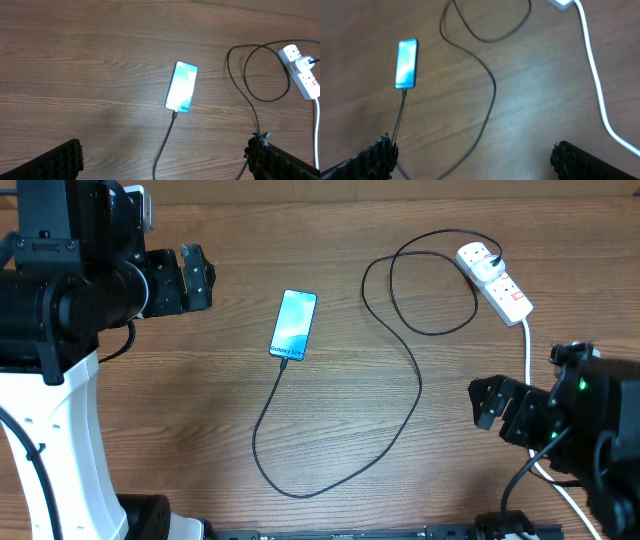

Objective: Plug charger to phone and switch on socket

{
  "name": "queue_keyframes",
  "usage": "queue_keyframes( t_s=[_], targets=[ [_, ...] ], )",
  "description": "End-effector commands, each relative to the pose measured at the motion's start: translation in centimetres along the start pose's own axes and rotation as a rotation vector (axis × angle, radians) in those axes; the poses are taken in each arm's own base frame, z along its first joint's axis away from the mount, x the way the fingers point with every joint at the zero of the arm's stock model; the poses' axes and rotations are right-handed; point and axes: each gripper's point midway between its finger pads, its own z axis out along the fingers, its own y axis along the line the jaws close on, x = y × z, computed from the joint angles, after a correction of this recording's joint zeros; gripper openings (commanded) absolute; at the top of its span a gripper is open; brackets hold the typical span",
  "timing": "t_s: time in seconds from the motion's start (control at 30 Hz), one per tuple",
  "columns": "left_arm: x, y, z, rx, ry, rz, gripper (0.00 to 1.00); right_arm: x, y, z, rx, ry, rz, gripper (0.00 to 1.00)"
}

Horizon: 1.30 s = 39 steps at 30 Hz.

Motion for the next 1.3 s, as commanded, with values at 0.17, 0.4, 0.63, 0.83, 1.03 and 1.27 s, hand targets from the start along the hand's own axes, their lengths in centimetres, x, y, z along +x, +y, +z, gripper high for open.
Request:
queue_keyframes(
  t_s=[0.17,0.4,0.63,0.83,1.03,1.27],
  targets=[
    [0.2,-0.1,0.0,-0.004,0.002,-0.016,1.00,1.4,-0.7,1.3,-0.097,-0.256,-0.188,1.00],
    [0.2,-0.1,0.0,-0.004,0.003,-0.016,0.99,2.1,-1.3,3.3,-0.135,-0.399,-0.255,1.00],
    [0.2,-0.1,0.0,-0.004,0.003,-0.016,0.99,2.4,-1.8,7.6,-0.167,-0.491,-0.262,1.00],
    [0.2,-0.1,0.0,-0.004,0.002,-0.016,1.00,2.2,-1.7,9.7,-0.208,-0.587,-0.271,1.00],
    [0.2,-0.1,0.0,-0.004,0.003,-0.016,1.00,2.1,-1.4,10.5,-0.266,-0.703,-0.287,1.00],
    [0.2,-0.1,0.0,-0.004,0.003,-0.016,1.00,2.2,-0.3,10.8,-0.316,-0.795,-0.416,1.00]
  ],
)
